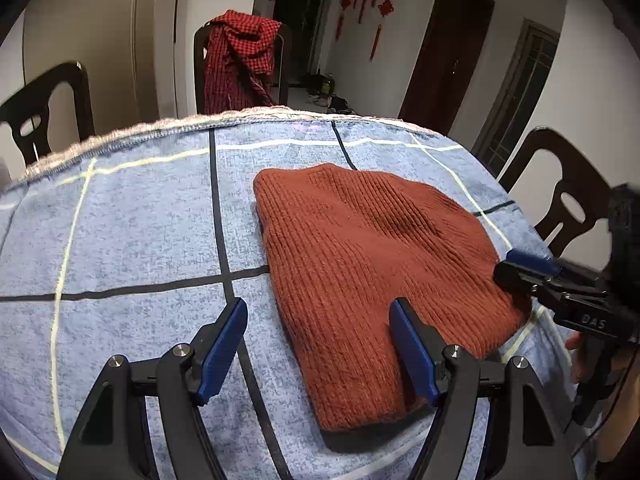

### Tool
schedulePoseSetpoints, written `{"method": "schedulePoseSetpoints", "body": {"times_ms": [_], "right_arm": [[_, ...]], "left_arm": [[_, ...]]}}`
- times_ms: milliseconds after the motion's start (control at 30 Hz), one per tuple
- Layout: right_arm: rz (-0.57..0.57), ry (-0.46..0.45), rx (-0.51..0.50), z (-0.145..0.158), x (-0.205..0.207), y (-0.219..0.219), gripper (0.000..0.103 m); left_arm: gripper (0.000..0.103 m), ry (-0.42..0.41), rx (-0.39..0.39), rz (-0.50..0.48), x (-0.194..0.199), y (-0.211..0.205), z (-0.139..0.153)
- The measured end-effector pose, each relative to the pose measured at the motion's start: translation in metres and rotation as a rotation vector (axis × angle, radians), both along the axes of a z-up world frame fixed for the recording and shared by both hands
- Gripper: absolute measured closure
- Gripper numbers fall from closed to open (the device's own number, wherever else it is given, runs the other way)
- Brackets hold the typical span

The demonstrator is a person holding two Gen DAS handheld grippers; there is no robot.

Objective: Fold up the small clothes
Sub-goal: 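Move both grippers to the side edge of the folded sweater, then close the left gripper on the sweater edge while the right gripper grasps beside it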

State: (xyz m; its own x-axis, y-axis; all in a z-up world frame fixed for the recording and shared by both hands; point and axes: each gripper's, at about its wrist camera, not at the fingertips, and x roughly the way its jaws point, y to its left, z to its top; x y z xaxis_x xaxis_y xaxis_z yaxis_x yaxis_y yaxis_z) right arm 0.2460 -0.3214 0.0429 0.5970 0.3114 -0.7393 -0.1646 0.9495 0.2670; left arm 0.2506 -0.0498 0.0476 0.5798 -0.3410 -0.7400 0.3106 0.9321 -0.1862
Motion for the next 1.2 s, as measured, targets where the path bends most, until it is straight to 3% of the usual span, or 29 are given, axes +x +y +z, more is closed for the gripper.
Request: {"method": "schedulePoseSetpoints", "body": {"times_ms": [200, 333, 533, 867, 1200], "right_arm": [[-0.035, 0.07, 0.153, -0.01, 0.012, -0.016, 0.046], [-0.03, 0.077, 0.152, -0.011, 0.012, -0.019, 0.046], [-0.01, 0.135, 0.276, -0.019, 0.016, -0.029, 0.046], [0.018, 0.197, 0.337, -0.031, 0.034, -0.022, 0.044], [0.031, 0.237, 0.371, -0.035, 0.047, -0.013, 0.044]], "left_arm": [[0.027, 0.083, -0.08, -0.003, 0.009, 0.008, -0.009], [0.026, 0.101, -0.092, -0.01, 0.011, 0.008, -0.011], [0.022, 0.208, -0.237, -0.031, 0.024, 0.01, -0.02], [0.022, 0.324, -0.333, -0.014, 0.041, 0.009, -0.032], [0.022, 0.368, -0.389, -0.001, 0.049, 0.016, -0.035]]}}
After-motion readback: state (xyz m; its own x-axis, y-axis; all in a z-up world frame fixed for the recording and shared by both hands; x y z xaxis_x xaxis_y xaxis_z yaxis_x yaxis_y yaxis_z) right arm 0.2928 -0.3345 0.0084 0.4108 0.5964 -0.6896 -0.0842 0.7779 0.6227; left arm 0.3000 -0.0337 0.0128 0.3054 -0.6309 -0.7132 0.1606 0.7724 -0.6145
